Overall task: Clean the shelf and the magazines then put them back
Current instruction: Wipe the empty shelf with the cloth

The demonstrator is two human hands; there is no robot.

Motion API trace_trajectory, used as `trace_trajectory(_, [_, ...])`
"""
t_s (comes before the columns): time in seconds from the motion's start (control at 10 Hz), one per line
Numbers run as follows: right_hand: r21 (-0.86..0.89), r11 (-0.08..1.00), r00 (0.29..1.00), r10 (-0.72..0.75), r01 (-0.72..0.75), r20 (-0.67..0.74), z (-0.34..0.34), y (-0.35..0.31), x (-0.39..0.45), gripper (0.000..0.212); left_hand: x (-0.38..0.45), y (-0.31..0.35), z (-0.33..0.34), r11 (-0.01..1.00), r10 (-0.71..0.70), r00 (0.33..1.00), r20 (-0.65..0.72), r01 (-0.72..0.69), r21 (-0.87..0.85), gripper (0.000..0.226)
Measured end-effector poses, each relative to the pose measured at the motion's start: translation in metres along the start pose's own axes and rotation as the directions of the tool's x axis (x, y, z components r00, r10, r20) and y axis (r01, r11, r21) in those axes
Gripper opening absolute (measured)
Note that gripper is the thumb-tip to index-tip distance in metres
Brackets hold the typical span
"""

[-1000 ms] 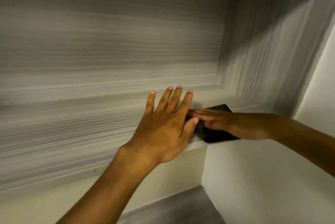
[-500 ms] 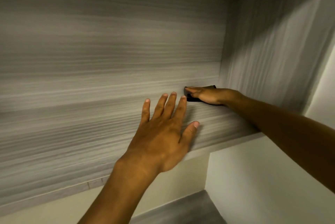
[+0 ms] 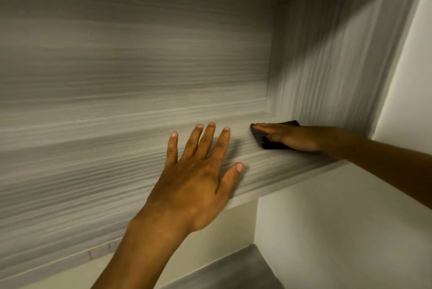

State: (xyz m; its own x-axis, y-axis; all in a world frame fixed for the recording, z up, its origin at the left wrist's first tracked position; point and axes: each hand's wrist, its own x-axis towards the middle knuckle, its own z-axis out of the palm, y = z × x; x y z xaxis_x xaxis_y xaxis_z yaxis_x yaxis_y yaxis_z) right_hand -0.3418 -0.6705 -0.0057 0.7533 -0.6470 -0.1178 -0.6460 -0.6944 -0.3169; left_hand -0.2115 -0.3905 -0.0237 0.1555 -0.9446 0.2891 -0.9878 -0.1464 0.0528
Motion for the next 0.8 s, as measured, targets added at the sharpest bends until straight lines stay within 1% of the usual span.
trace_trajectory(0.1, [0.189, 0.982, 0.998, 0.006, 0.006, -0.064, -0.007, 0.008, -0.001, 0.055, -0.003, -0.002, 0.002, 1.000, -0.002, 1.000, -0.020, 0.002, 0.000, 0.068])
trace_trajectory(0.2, [0.026, 0.998, 0.998, 0.054, -0.053, -0.042, -0.011, 0.000, 0.013, 0.057, -0.002, -0.001, 0.001, 0.999, -0.034, 0.999, 0.001, 0.034, -0.022, 0.067])
trace_trajectory(0.3, [-0.077, 0.995, 0.997, 0.052, -0.056, -0.061, -0.020, -0.019, 0.030, 0.057, 0.004, -0.003, -0.003, 0.997, -0.058, 0.998, -0.004, 0.058, -0.044, 0.071])
trace_trajectory(0.4, [-0.034, 0.998, 0.995, 0.056, -0.059, -0.080, -0.018, -0.024, 0.018, 0.055, 0.005, -0.006, -0.005, 0.999, -0.037, 0.999, -0.030, 0.036, -0.030, 0.071])
trace_trajectory(0.5, [0.069, 0.997, 0.994, 0.053, -0.046, -0.093, -0.008, -0.015, -0.027, 0.055, 0.006, -0.011, -0.002, 1.000, -0.022, 0.999, -0.044, 0.021, -0.022, 0.071])
trace_trajectory(0.6, [0.081, 0.995, 0.989, 0.069, -0.059, -0.127, -0.001, -0.005, -0.062, 0.058, 0.005, -0.009, 0.000, 1.000, -0.002, 0.998, -0.063, 0.001, -0.024, 0.069])
trace_trajectory(0.7, [0.036, 0.989, 0.969, 0.145, -0.140, -0.200, 0.014, 0.013, -0.104, 0.059, 0.001, -0.004, -0.006, 0.990, 0.055, 0.984, -0.170, -0.076, -0.121, 0.064])
trace_trajectory(0.8, [0.135, 0.985, 0.965, 0.133, -0.104, -0.226, 0.025, 0.016, -0.121, 0.051, -0.008, -0.009, -0.018, 0.965, 0.050, 0.967, -0.249, -0.110, -0.236, 0.060])
